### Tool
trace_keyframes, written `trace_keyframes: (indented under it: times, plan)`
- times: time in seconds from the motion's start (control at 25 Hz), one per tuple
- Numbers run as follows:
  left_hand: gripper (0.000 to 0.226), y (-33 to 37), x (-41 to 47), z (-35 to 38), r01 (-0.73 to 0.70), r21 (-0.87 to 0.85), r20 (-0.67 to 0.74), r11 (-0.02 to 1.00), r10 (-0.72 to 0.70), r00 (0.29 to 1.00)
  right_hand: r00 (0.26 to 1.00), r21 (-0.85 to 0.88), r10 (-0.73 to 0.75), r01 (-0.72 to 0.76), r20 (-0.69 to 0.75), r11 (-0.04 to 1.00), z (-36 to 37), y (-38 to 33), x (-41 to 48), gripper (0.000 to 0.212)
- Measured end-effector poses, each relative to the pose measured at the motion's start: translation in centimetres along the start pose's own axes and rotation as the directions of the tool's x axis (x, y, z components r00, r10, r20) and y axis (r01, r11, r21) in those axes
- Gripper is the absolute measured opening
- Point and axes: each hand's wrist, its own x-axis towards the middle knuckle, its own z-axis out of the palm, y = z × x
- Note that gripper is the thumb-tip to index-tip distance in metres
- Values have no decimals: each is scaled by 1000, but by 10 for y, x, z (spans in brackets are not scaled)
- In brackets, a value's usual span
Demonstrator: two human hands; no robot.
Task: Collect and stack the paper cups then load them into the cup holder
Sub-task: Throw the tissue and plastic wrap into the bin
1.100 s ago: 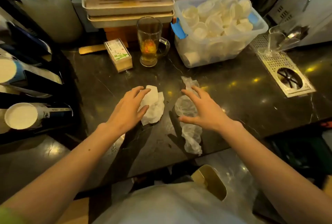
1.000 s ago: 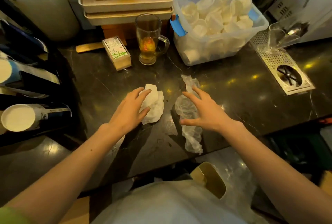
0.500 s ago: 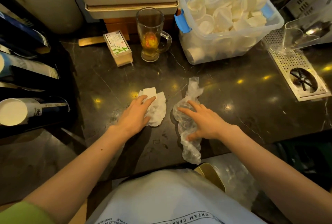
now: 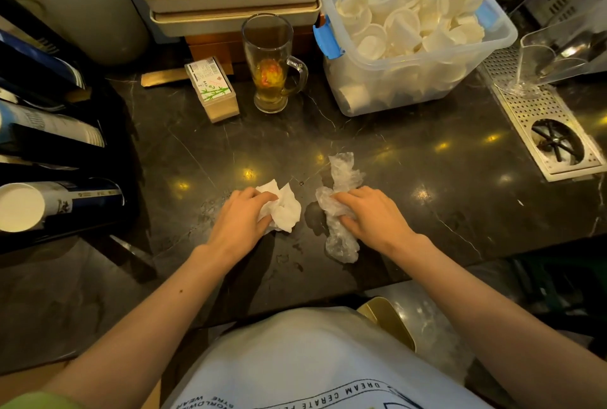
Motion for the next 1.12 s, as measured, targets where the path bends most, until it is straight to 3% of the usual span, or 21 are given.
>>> trace_keyframes:
  times: [0.12,0.4,0.6,0.8,0.88,1.12]
  plan:
    - [35,0,-9,-2,5,-121,-23,993,-8,1000,998,35,16,-14,-66,999,-2,-4,-3,38]
    - [28,-3,-29,-11,-93,-339,-151,936,43,988,968,455,194,-102,-159,885,-9,-33,-28,62]
    - [25,-1,-38,-5,-153,-449,-137,880,101,985,869,470,381,-206,-315,859,5,-50,-63,37]
    - [37,19,-53,7,-192,-542,-59,818,190,980,789,474,521,-341,-326,812,13,-62,-117,27]
    - [43,28,-62,14,-229,-520,-40,823,244,969,751,488,567,-376,-337,788,16,-62,-140,25]
    - [29,71,-104,52,-315,-465,-26,827,343,939,654,549,668,-433,-354,715,34,-56,-224,24]
